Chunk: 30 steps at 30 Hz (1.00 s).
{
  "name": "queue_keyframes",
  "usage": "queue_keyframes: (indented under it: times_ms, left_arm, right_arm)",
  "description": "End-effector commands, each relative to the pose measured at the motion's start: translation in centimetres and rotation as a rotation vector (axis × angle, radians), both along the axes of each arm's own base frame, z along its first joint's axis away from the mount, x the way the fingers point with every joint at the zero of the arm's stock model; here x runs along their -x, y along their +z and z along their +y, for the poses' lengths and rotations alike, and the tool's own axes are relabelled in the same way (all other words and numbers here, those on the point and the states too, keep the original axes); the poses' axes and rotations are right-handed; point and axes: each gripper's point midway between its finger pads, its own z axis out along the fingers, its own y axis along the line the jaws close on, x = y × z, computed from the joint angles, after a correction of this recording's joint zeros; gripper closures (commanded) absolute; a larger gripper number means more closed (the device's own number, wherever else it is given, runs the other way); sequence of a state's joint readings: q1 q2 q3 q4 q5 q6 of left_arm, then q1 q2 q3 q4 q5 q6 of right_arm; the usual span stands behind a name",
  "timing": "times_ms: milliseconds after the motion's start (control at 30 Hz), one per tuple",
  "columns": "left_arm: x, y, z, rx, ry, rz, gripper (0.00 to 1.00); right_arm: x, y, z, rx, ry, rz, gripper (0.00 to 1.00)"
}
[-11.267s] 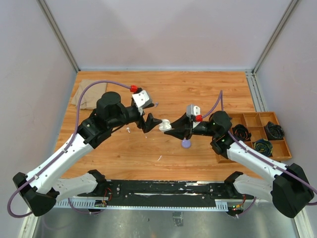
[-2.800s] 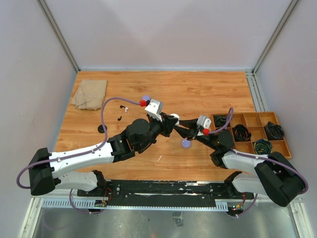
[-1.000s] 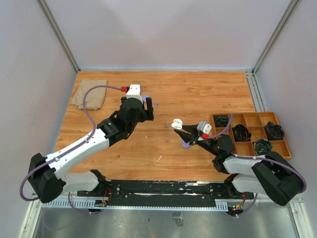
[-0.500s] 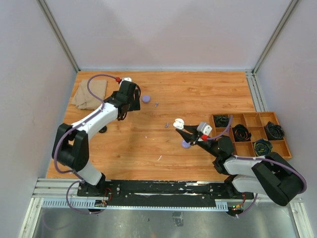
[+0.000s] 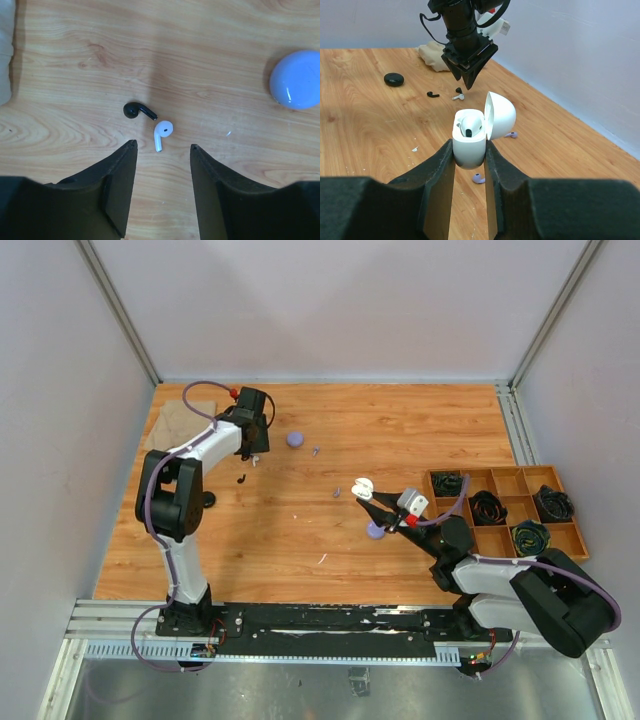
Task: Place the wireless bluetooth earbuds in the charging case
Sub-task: Move the earbud to the center of the board.
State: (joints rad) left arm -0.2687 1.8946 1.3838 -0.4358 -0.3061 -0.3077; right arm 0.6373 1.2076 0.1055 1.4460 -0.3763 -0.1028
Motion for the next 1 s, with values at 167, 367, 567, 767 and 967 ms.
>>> queue_keyframes:
  times_ms: [167,367,567,767,967]
  left_arm:
    - [-1.5,-1.8,0.2,0.024,-0.027,0.059,0.51]
    - [-1.7,-3.3,0.0,0.034,-0.035,0.096,0.52]
    - [-1.4,-4.9,0.1,0.021,-0.03,0.142,0.57]
    - [-0.5,-5.9,0.2,0.02,-0.035,0.179,0.63]
    - [1.2,-6.4,0.2,0.03,-0.039,0.221,0.68]
  right_arm:
    - [0.3,1.0,-0.1,-0.014,-0.01,-0.056,0.99]
    - [0.2,0.9,-0.1,-0.012,-0.013,-0.053,0.99]
    - [0.1,0.7,-0.1,-0.008,-0.018,-0.051,0.99]
    - [0.1,0.8,-0.1,-0.009,-0.017,-0.053,0.99]
    - [0.2,0.8,-0.1,-0.01,-0.015,-0.051,0.99]
